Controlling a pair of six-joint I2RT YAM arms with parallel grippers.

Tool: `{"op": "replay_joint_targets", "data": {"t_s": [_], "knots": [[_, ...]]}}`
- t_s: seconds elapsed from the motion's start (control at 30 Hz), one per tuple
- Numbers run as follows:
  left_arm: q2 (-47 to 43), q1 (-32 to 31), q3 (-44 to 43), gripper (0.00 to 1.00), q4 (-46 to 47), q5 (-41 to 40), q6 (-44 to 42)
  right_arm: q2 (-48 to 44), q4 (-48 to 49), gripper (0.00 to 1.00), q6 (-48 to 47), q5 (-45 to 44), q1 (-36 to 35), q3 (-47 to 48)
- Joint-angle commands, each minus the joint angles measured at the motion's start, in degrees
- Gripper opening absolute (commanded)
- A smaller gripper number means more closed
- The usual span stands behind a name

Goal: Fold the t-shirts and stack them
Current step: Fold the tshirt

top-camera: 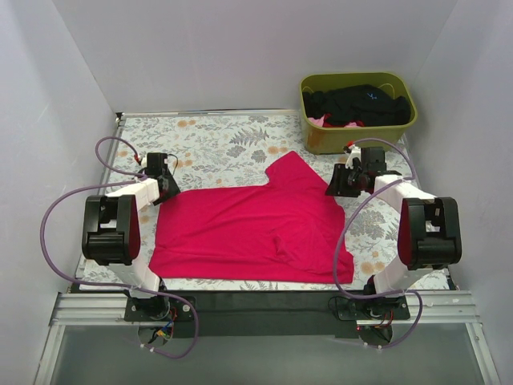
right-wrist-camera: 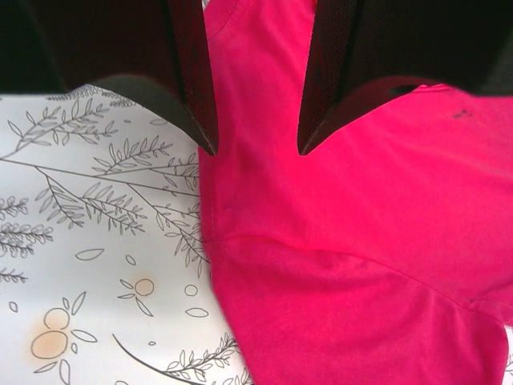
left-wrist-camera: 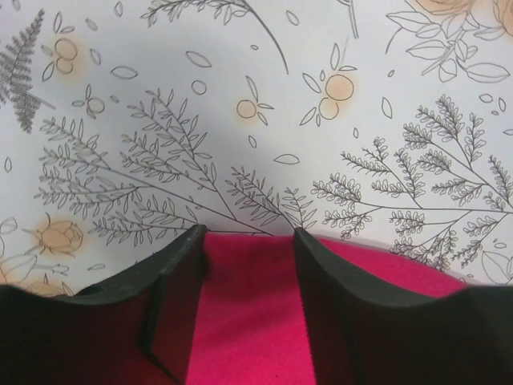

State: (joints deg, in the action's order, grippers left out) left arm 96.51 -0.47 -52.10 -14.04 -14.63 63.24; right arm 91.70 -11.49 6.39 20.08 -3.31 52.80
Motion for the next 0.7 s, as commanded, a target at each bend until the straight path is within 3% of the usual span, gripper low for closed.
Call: {"op": "replay_joint_targets", "data": {"t_s": [0.0,0.07,0.13,0.3,0.47,0.53,0.67], "knots": [[1.40,0.38,-1.08,0.43,-0.19,0.92,-0.49,1.46,3.31,0.43,-1.21,1.63,-0.64,2.49],[1.05,0.38,-1.25,0.29,-0.11,1.36,-0.75,1.81,3.57,0.43,-1.21,1.63,-0.99,2.40],[-0.26,0.38,-1.34,0.23,-0.20,1.80,-1.10,1.81,3.58,0.43,-1.30,1.63,-1.17,2.23],[-6.84,0.29,-0.03,0.18,-0.28,1.98,-0.58,0.76,3.57,0.44,-1.73,1.46,-1.17,1.79],[-13.00,0.38,2.87,0.26,1.90,-2.41,2.06,-0.38,3.75,0.43,-2.09,0.49,-1.08,1.52],[-15.37,0.30,5.51,0.37,4.27,-3.90,1.62,-0.47,3.75,0.43,-2.17,0.49,-1.17,1.52],[-14.34,2.22,6.31,0.43,5.18,-4.79,3.99,-0.82,3.75,0.44,-2.09,0.49,-1.17,1.08]]}}
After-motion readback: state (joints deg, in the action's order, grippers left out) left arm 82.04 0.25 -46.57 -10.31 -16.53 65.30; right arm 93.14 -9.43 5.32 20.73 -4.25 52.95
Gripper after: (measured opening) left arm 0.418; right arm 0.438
